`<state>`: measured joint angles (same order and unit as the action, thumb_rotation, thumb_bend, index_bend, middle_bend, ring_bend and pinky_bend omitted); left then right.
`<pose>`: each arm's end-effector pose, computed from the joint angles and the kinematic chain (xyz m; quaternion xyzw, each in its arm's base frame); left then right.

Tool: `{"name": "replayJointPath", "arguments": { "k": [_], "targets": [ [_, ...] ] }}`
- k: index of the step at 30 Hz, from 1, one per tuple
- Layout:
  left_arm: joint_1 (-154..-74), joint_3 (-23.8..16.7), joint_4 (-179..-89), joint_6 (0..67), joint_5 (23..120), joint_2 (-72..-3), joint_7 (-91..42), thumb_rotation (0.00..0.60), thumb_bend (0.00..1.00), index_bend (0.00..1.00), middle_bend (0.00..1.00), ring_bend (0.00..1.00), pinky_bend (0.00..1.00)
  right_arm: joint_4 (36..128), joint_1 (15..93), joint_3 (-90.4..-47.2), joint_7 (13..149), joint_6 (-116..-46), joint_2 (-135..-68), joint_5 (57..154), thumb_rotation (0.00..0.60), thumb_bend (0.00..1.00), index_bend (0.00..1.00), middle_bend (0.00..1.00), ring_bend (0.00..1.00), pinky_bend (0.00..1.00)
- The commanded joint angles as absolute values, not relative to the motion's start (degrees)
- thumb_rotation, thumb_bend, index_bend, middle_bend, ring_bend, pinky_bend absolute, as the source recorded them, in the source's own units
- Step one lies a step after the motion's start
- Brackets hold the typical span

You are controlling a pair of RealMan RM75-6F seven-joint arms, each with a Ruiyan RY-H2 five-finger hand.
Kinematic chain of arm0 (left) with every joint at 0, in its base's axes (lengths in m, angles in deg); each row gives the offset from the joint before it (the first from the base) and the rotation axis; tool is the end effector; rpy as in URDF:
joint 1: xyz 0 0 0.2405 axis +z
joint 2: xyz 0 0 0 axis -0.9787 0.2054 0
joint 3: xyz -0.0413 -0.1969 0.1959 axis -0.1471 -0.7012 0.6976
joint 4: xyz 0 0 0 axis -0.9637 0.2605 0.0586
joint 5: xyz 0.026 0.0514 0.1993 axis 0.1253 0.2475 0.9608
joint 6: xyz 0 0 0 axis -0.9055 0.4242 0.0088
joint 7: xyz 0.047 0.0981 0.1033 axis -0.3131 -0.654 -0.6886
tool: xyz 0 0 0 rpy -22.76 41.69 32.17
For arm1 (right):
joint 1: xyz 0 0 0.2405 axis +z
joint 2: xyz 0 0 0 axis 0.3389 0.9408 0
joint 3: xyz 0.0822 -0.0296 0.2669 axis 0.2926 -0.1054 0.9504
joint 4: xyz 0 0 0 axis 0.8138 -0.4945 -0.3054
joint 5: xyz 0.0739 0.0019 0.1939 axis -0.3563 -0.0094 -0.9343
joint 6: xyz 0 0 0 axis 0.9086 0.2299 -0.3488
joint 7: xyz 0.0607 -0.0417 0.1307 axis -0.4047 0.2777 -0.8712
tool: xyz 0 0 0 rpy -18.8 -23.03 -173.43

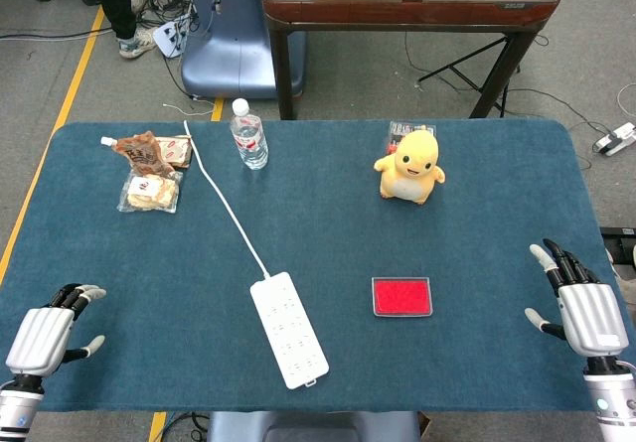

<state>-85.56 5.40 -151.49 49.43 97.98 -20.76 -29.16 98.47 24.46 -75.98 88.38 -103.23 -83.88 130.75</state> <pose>-0.3354 0.1894 0.1385 -0.6573 -0.3828 -0.3350 0.5561 -0.3299 -0.1885 0.1658 0.6165 -0.3451 0.3709 0.6027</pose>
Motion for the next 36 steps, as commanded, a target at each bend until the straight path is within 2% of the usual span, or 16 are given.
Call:
{"name": "replayJointPath", "arguments": {
  "k": [1, 7, 10, 12, 15, 18, 20, 22, 25, 27, 31, 36],
  "targets": [
    [-85.66, 5.46, -151.52, 49.26, 98.0, -20.84, -29.29, 0.6, 0.2, 0.35, 0.26, 0.2, 0.53, 98.52, 24.4, -76.03, 88.3, -103.27, -83.85, 130.82, 0.6, 0.0, 0.13, 0.1, 0.14, 0.36],
    [-85.86, 5.56, -151.88, 49.17, 98.31, -20.77, -28.85, 0.6, 0.2, 0.35, 0.26, 0.21, 0.53, 98.41, 24.37, -76.04, 87.94, -103.25, -83.85, 130.88, 0.6, 0.0, 0.13, 0.1, 0.14, 0.36],
    [-86.42, 5.41, -152.37, 49.29, 99.36, -20.46, -27.67, 0.6, 0.2, 0.35, 0.26, 0.25, 0.55, 98.68, 24.38, -75.81, 87.66, -103.59, -83.57, 131.03, 0.6, 0.0, 0.13, 0.1, 0.14, 0.36],
    [-87.12, 5.32, -153.12, 49.03, 100.33, -20.0, -26.19, 0.6, 0.2, 0.35, 0.27, 0.3, 0.6, 98.96, 24.43, -75.64, 87.38, -103.85, -83.26, 131.24, 0.6, 0.0, 0.13, 0.1, 0.14, 0.36],
    [-88.99, 5.15, -155.28, 48.08, 102.7, -18.77, -23.07, 0.6, 0.2, 0.36, 0.33, 0.45, 0.75, 99.71, 24.47, -75.36, 87.07, -104.37, -82.5, 131.64, 0.6, 0.0, 0.13, 0.1, 0.14, 0.36],
    [-91.64, 4.58, -157.18, 47.22, 106.17, -18.03, -22.1, 0.6, 0.2, 0.38, 0.5, 0.65, 0.89, 100.77, 24.46, -75.09, 87.18, -104.8, -81.49, 131.87, 0.6, 0.0, 0.13, 0.1, 0.14, 0.36],
    [-93.8, 3.97, -158.5, 46.25, 108.34, -18.05, -21.82, 0.6, 0.21, 0.38, 0.68, 0.79, 0.98, 101.61, 24.38, -74.91, 87.44, -105.18, -80.82, 131.99, 0.6, 0.0, 0.13, 0.1, 0.14, 0.36],
    [-96.23, 3.3, -160.16, 44.54, 109.86, -18.19, -21.12, 0.6, 0.24, 0.37, 0.8, 0.88, 1.0, 102.51, 24.34, -74.74, 87.43, -105.4, -80.15, 132.01, 0.6, 0.0, 0.13, 0.1, 0.14, 0.36],
    [-99.84, 2.47, -161.79, 41.2, 111.48, -18.97, -21.36, 0.6, 0.36, 0.36, 0.95, 0.99, 1.0, 103.66, 24.25, -74.44, 87.38, -105.79, -79.21, 131.97, 0.6, 0.0, 0.13, 0.11, 0.14, 0.36],
    [-101.95, 2.11, -162.43, 38.78, 112.08, -19.77, -22.43, 0.6, 0.42, 0.35, 0.99, 1.0, 1.0, 104.25, 24.16, -74.19, 87.31, -106.14, -78.73, 131.89, 0.6, 0.0, 0.13, 0.11, 0.14, 0.36],
    [-106.65, 1.63, -163.58, 32.5, 112.31, -21.99, -24.93, 0.6, 0.51, 0.33, 1.0, 1.0, 1.0, 105.45, 24.0, -73.72, 87.16, -106.65, -77.48, 131.63, 0.6, 0.0, 0.13, 0.11, 0.14, 0.36],
    [-111.23, 0.45, -163.37, 26.95, 111.32, -24.85, -28.17, 0.6, 0.53, 0.24, 1.0, 1.0, 1.0, 106.43, 23.93, -73.4, 87.23, -106.64, -76.34, 131.14, 0.6, 0.01, 0.13, 0.12, 0.14, 0.36]
  ]
}}
